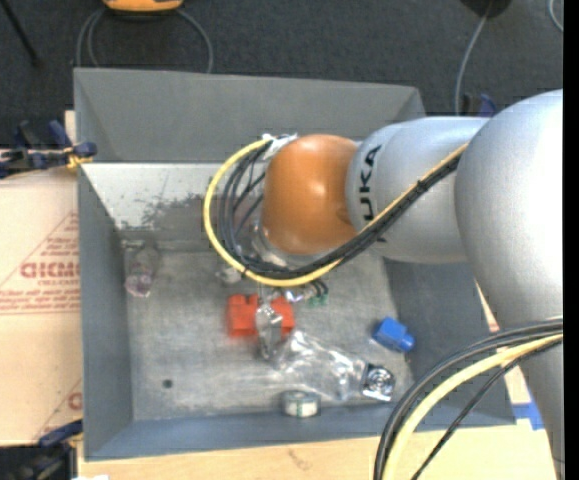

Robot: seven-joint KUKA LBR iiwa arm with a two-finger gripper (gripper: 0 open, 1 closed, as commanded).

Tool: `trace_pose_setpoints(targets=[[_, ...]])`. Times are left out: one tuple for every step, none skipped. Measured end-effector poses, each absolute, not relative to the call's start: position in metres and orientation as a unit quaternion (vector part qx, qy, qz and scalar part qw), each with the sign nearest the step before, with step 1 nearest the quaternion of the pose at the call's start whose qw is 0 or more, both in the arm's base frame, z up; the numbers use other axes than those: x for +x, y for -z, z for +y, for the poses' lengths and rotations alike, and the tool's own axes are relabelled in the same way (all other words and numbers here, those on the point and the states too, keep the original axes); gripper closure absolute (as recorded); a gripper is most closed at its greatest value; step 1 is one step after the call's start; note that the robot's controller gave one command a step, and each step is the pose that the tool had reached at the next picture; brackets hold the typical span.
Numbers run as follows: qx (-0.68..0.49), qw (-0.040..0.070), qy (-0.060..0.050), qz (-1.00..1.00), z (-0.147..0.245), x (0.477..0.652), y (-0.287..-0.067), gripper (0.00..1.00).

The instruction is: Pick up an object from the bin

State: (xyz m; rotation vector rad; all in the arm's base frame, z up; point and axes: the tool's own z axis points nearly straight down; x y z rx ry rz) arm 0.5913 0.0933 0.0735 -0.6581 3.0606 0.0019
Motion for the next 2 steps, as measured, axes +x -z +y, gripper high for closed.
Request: trace_pose_setpoints(targets=[[-0.207, 0.004, -0.001, 0.978, 0.0937, 0.5933, -0.0757, 0.0], [-0.204, 0.005, -0.001, 0.979, 0.0937, 0.5953, -0.0772, 0.0]])
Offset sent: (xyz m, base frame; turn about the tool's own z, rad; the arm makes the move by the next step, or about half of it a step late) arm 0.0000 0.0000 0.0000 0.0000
